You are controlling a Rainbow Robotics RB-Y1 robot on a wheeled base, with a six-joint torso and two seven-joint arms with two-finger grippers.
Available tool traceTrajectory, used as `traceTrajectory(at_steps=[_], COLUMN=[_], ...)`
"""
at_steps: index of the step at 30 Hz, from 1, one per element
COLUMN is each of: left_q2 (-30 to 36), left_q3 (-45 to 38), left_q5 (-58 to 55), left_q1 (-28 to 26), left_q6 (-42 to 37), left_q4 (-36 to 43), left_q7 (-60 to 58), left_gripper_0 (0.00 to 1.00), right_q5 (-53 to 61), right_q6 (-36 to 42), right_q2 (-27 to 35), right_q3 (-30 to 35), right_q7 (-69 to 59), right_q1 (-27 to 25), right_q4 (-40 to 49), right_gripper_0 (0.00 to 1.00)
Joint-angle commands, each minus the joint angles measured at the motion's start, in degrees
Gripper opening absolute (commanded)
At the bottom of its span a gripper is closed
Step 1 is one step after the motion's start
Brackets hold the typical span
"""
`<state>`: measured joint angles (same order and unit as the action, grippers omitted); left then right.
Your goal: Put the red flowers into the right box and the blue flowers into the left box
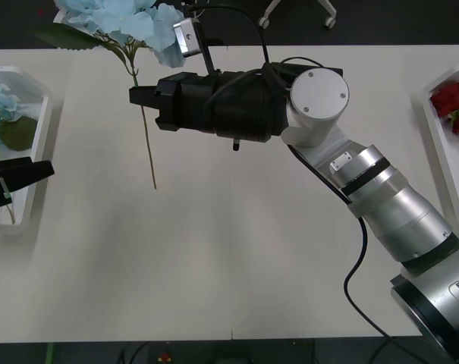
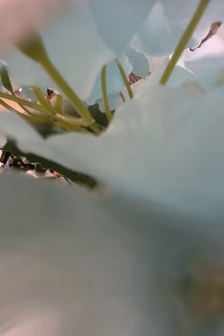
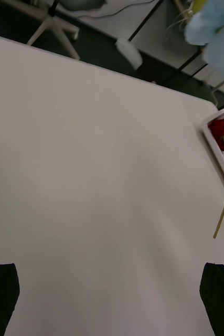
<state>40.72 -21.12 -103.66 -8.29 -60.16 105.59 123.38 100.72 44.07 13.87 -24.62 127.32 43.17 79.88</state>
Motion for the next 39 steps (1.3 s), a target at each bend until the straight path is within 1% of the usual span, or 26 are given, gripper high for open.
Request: traceTrajectory(at_steps=[1, 5, 8, 11, 12, 15, 20, 22, 24, 25, 29, 30, 31, 32, 34, 35, 39], left_q2=[-4.7, -7.5, -9.0, -10.6, -11.4, -12.6, -13.3, -13.2, -13.1, -13.0, -12.9, -12.8, -12.7, -12.7, -12.6, -12.5, -12.3], left_q3=[5.9, 11.0, 16.5, 22.4, 25.8, 31.0, 36.1, 38.6, 41.1, 41.9, 41.7, 41.5, 41.5, 41.2, 40.9, 40.8, 40.3], left_q5=[-5.1, -5.2, -5.2, -5.3, -5.3, -4.6, -2.7, -2.6, -2.6, -2.5, -3.7, -4.4, -4.6, -4.8, -5.1, -5.5, -6.6], left_q1=[-1.6, -1.6, -1.6, -1.3, -1.0, -0.2, 2.0, 3.1, 4.6, 5.2, 6.3, 6.4, 6.5, 6.6, 6.6, 6.7, 6.6], left_q6=[5.5, 9.9, 15.8, 22.4, 26.1, 32.2, 37.3, 41.2, 45.7, 47.6, 48.2, 48.2, 48.2, 48.2, 48.2, 48.2, 48.1], left_q4=[2.3, 3.6, 5.3, 7.2, 8.1, 9.0, 9.0, 9.0, 9.0, 9.0, 9.0, 8.9, 9.0, 9.0, 9.0, 9.0, 8.9], left_q7=[11.5, 17.3, 20.5, 21.1, 21.1, 21.2, 21.0, 21.0, 21.0, 20.9, 20.5, 20.5, 20.5, 20.5, 20.4, 20.4, 20.3], left_gripper_0=[1.0, 1.0, 1.0, 1.0, 1.0, 1.0, 1.0, 1.0, 0.82, 0.77, 0.77, 0.7, 0.62, 0.49, 0.06, 0.0, 0.0], right_q5=[0.1, 0.7, 0.8, 1.0, 1.1, 1.1, 1.1, 1.1, 1.1, 1.1, 1.1, 1.1, 1.1, 1.1, 1.1, 1.1, 1.1], right_q6=[0.3, 0.8, 0.7, 0.7, 0.8, 0.8, 0.7, 0.8, 0.8, 0.8, 0.8, 0.8, 0.8, 0.7, 0.8, 0.7, 0.8], right_q2=[-2.1, -2.1, -2.1, -2.1, -2.1, -2.1, -2.1, -2.1, -2.1, -2.2, -2.1, -2.1, -2.2, -2.2, -2.2, -2.1, -2.1], right_q3=[-0.3, -0.3, -0.3, -0.3, -0.5, -0.8, -0.9, -1.0, -1.0, -1.0, -1.0, -1.1, -1.0, -1.0, -1.0, -1.1, -1.0], right_q7=[-1.3, -1.7, -1.9, -2.1, -2.3, -2.5, -2.9, -3.1, -3.2, -3.3, -3.5, -3.5, -3.6, -3.7, -3.7, -3.7, -3.7], right_q1=[2.8, 2.8, 2.9, 2.9, 2.9, 2.8, 2.9, 2.8, 2.8, 2.8, 2.8, 2.8, 2.9, 2.8, 2.9, 2.8, 2.8], right_q4=[1.1, 1.0, 1.0, 1.0, 1.0, 1.0, 1.0, 1.1, 1.0, 1.0, 1.0, 1.0, 1.1, 1.0, 1.0, 1.1, 1.0], right_gripper_0=[0.0, 0.0, 0.0, 0.0, 0.0, 0.0, 0.0, 0.0, 0.0, 0.0, 0.0, 0.0, 0.0, 0.0, 0.0, 0.0, 0.0])
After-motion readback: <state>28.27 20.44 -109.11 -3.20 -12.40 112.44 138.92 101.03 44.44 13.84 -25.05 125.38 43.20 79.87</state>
